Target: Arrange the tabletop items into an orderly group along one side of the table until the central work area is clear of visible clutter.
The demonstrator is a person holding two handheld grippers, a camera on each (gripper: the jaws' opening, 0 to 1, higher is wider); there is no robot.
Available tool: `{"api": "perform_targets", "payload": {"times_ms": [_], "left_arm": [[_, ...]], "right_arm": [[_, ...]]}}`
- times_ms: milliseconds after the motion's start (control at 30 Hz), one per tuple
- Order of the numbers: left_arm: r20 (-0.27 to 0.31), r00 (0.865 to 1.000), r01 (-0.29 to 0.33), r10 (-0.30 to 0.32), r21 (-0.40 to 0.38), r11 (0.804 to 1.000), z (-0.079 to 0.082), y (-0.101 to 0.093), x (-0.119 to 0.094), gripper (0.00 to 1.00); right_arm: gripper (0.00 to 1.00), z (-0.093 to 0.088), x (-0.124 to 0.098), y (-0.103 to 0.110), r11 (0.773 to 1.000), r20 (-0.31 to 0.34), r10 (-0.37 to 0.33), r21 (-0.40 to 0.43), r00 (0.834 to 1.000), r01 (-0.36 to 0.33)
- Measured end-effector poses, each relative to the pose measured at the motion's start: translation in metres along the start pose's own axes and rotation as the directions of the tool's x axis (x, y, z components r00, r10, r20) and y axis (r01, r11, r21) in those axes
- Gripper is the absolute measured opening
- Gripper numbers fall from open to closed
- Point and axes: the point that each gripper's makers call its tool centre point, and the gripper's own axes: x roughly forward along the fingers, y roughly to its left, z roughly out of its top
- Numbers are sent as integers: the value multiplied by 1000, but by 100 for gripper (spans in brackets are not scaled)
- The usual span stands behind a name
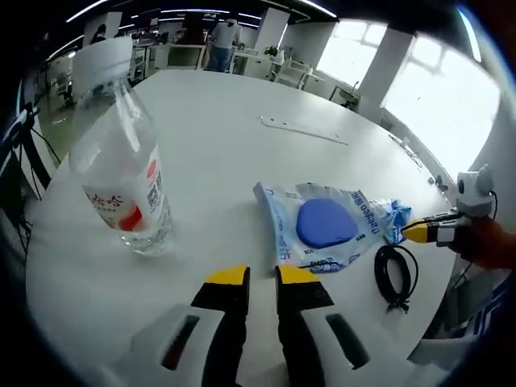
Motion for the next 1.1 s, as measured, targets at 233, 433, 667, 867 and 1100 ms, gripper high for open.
{"api": "perform_targets", "payload": {"times_ms": [233, 433, 667, 867, 1100], "left_arm": [[3, 1000, -2, 2, 14, 1000, -5, 2, -10, 10], [1, 1000, -5, 5, 32, 999, -12, 6, -18, 11], [4, 1000, -13, 13, 52, 999, -17, 14, -29, 12], [19, 1000, -2, 0, 83, 997, -17, 19, -39, 14], [20, 1000, 3, -6, 117, 993, -22, 23, -48, 15]], "right_arm": [[2, -8, -8, -7, 1000, 0, -12, 1, 1000, 12], [2, -18, -16, -16, 1000, -6, -27, 4, 1000, 27], [3, -27, -25, -25, 999, -13, -41, 5, 999, 41], [3, -32, -30, -34, 998, -29, -53, -20, 998, 52], [5, -41, -36, -47, 997, -42, -70, -31, 997, 69]]}}
